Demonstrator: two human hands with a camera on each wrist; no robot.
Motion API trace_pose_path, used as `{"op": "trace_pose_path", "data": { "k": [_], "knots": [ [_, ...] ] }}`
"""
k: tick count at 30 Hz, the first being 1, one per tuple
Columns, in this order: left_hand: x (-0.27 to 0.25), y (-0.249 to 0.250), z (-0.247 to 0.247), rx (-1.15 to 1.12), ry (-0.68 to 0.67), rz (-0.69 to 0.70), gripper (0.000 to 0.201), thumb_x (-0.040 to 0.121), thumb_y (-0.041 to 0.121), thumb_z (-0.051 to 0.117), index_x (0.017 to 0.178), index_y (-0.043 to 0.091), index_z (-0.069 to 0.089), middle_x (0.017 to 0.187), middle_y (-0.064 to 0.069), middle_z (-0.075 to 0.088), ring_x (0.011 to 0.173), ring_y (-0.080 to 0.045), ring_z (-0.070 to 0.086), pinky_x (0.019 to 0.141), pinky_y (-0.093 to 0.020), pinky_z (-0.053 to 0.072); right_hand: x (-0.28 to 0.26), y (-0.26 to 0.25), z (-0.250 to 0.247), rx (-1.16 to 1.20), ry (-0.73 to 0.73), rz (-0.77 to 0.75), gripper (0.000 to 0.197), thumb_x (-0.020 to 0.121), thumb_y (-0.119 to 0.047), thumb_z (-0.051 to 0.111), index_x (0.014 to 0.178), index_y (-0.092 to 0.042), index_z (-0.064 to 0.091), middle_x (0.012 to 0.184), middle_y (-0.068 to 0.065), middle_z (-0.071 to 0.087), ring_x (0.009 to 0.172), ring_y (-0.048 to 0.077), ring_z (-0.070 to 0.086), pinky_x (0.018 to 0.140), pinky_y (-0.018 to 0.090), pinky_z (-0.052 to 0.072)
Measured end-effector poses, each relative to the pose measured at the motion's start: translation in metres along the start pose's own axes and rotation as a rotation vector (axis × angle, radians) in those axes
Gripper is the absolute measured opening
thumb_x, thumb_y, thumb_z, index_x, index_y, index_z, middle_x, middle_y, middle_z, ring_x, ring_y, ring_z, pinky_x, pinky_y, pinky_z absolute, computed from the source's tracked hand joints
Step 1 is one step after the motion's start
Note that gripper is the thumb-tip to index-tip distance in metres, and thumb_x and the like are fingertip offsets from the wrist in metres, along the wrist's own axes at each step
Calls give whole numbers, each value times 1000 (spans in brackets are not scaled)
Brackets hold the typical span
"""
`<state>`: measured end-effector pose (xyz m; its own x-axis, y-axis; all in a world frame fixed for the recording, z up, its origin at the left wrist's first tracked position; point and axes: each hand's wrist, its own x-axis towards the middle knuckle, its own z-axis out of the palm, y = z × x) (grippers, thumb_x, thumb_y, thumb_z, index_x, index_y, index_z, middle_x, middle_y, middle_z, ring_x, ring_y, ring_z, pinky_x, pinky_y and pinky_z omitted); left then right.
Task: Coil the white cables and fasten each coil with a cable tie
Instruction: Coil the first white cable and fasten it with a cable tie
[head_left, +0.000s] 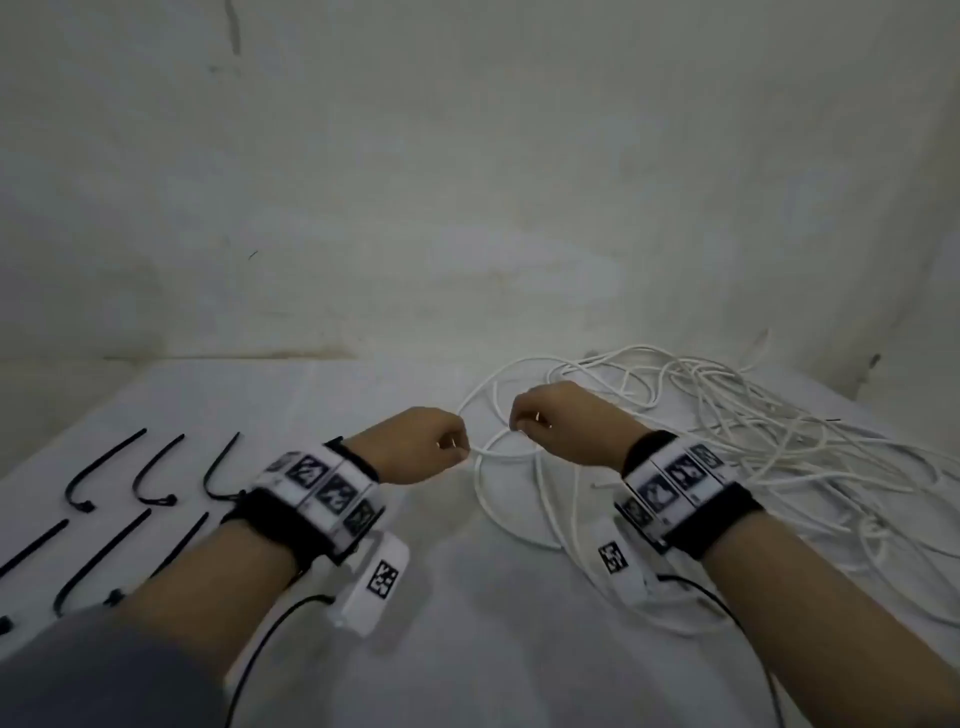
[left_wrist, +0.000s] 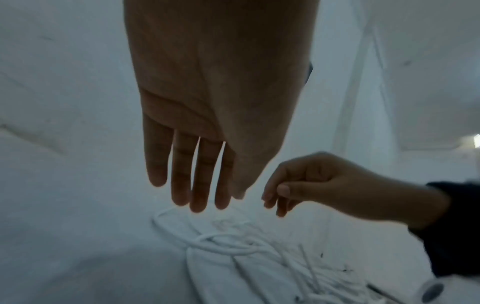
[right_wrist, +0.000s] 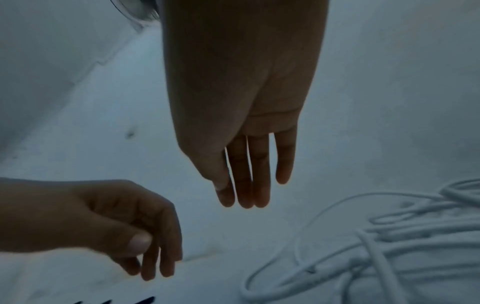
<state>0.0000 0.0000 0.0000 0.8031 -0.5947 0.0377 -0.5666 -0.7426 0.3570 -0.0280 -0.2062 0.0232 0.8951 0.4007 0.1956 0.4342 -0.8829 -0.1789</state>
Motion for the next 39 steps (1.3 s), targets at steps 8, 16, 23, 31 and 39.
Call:
{"op": "trace_pose_path", "data": {
  "k": [8,16,23,31,39],
  "knots": [
    [70,-15,27,146,-186,-58,34,94,17,48,127,15,54,133,-6,51,123,-22,47,99,-30,37,70,51,42,-86,-256,190,26,92,-9,48,112,-10,64,120,9,60,111,24,54,93,30,42],
    [89,-22,29,110,-213,61,25,85,5,54,106,12,64,114,-5,62,105,-21,57,78,-21,38,97,71,70,-254,-294,157,17,89,-18,57,104,-19,63,115,3,59,112,22,50,87,34,39],
    [91,-24,24,74,-175,128,12,82,5,65,93,8,65,97,-6,67,86,-17,59,71,-18,38,97,81,49,-219,-148,81,12,93,-15,54,101,-6,55,107,14,53,95,31,55,79,38,42],
    [80,-24,28,-22,-141,101,18,78,10,72,72,20,58,72,11,57,66,0,53,57,-6,38,70,78,-38,-149,117,63,8,96,-17,51,93,-10,49,98,9,52,80,24,48,71,34,38],
    [78,-22,36,-12,-130,84,18,78,7,68,91,19,63,80,6,59,73,-8,54,59,-5,39,23,73,-83,-75,309,34,10,91,-16,60,88,-11,51,79,-3,51,72,19,47,67,33,40]
  ]
}}
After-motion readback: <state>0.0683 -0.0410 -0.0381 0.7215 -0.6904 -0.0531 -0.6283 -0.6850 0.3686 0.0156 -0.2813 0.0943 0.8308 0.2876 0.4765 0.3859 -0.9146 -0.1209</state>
